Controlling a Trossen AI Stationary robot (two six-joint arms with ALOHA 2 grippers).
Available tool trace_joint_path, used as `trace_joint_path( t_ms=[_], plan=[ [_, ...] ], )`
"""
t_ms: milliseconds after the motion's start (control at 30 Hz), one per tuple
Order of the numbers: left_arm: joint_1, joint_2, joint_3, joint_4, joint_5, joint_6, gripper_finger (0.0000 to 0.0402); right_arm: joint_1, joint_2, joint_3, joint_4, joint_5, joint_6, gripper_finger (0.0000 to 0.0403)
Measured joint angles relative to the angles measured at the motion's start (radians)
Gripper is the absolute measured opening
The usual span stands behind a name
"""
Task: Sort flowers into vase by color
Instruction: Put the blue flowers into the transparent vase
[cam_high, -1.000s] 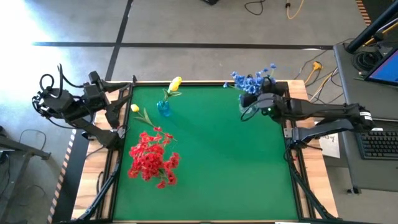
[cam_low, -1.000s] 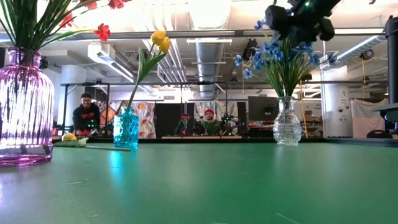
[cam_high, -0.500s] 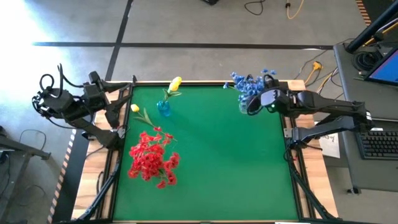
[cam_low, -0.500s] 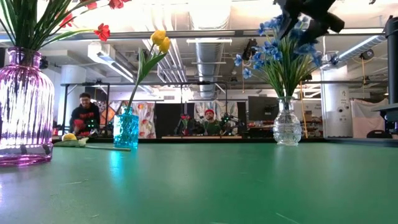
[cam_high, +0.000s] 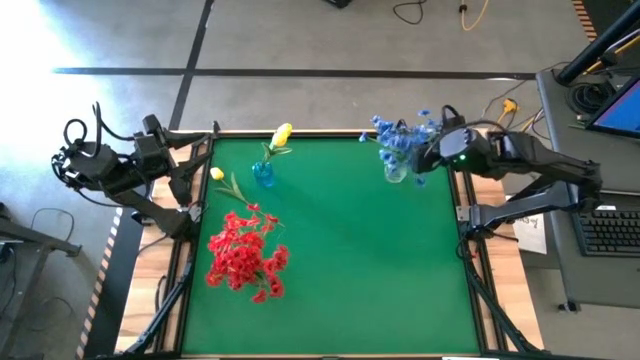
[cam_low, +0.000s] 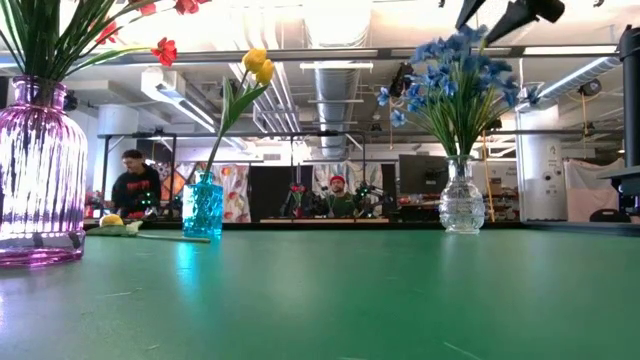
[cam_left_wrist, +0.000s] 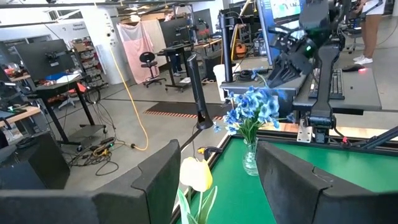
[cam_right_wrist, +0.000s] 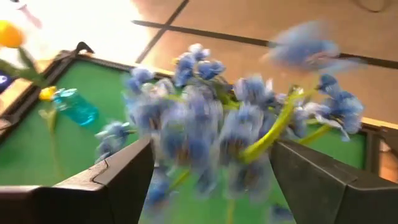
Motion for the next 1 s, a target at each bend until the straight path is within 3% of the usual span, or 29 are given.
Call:
trace_joint_path(
  t_ms=[167, 467, 767, 1000],
  plan=[
    [0.0, 0.0, 0.0, 0.0, 0.0, 0.0, 0.0194, 0.0, 0.0, 0.057, 0.001, -0.051, -0.039, 0.0291],
    [0.0, 0.0, 0.0, 0.0, 0.0, 0.005, 0.0194, 0.0, 0.042, 0.027, 0.132, 0.066, -0.187, 0.0276],
    [0.0, 0.007, 0.0, 0.007, -0.001, -0.058, 0.0194, -0.001, 0.093, 0.084, 0.053, 0.065, -0.254, 0.0268],
    [0.0, 0.031, 0.0, 0.019, -0.001, -0.085, 0.0194, -0.001, 0.092, 0.211, -0.072, 0.063, -0.258, 0.0305]
  ],
)
